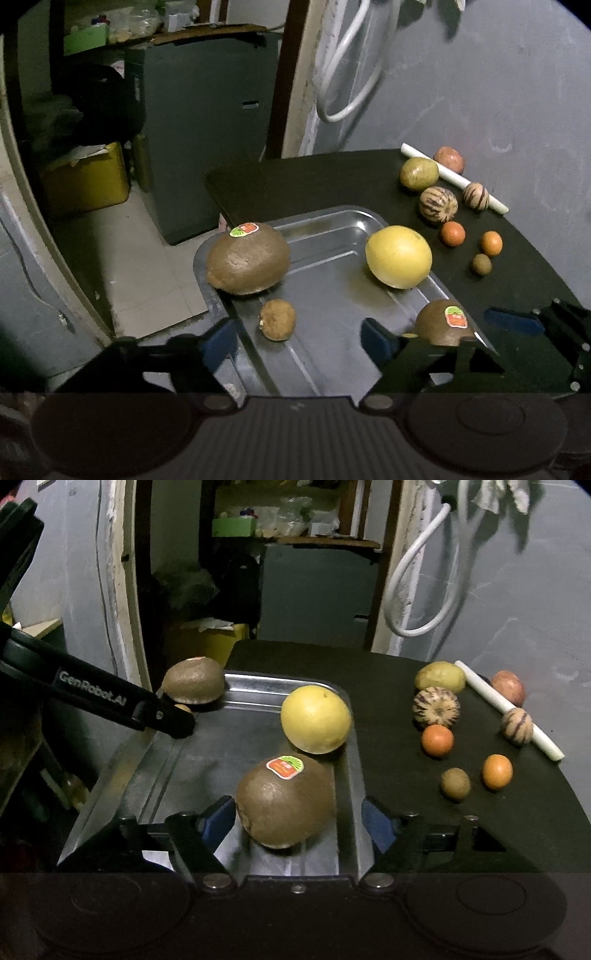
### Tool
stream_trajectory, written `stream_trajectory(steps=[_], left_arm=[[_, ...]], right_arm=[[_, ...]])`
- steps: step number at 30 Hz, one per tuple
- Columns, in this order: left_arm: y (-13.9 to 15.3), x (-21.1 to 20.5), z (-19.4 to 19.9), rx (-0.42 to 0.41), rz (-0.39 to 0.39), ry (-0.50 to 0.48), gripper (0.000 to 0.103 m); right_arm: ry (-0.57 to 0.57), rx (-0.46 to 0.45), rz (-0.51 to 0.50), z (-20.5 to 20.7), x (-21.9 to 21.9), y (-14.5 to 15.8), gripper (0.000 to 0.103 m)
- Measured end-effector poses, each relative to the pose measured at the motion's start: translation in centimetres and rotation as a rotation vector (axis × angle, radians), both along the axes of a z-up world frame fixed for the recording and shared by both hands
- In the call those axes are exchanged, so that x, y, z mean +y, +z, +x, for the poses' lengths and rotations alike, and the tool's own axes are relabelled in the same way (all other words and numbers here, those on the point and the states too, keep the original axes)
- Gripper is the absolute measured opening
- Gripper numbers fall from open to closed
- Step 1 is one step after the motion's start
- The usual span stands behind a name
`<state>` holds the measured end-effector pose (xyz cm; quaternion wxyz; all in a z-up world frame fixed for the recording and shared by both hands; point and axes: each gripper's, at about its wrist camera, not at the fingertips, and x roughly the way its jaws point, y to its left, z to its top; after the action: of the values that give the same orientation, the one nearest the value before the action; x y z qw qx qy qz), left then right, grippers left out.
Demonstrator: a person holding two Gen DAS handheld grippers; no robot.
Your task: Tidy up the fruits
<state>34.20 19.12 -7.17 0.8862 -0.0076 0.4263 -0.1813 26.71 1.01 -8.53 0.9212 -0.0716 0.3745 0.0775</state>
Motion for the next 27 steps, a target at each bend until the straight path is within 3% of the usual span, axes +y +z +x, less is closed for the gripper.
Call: stream_trajectory(steps=[5, 12, 18, 27], left_arm=[[1.1, 0.0, -1.0, -0.008, -0.007, 0.017, 0.097], [2.3, -1.6, -2.7, -0.01, -0.011, -0.015, 0.102], [2.9, -5.2, -4.1, -0.007, -0.001, -0.137, 0.102], [2.9, -12.4, -5.7, -0.01, 0.005, -0.33, 0.102]], right_arm=[[-0.041, -0.024, 0.011, -1.8, -1.4, 1.3, 0.085], [-0.143, -0.048, 0.027, -5.2, -4.8, 2.8, 0.097], [-0.267, -0.044, 0.041, -9.3, -9.3, 3.8, 0.102], [-0.405, 0.024, -0.022, -16.2, -16.4, 4.5, 0.102]])
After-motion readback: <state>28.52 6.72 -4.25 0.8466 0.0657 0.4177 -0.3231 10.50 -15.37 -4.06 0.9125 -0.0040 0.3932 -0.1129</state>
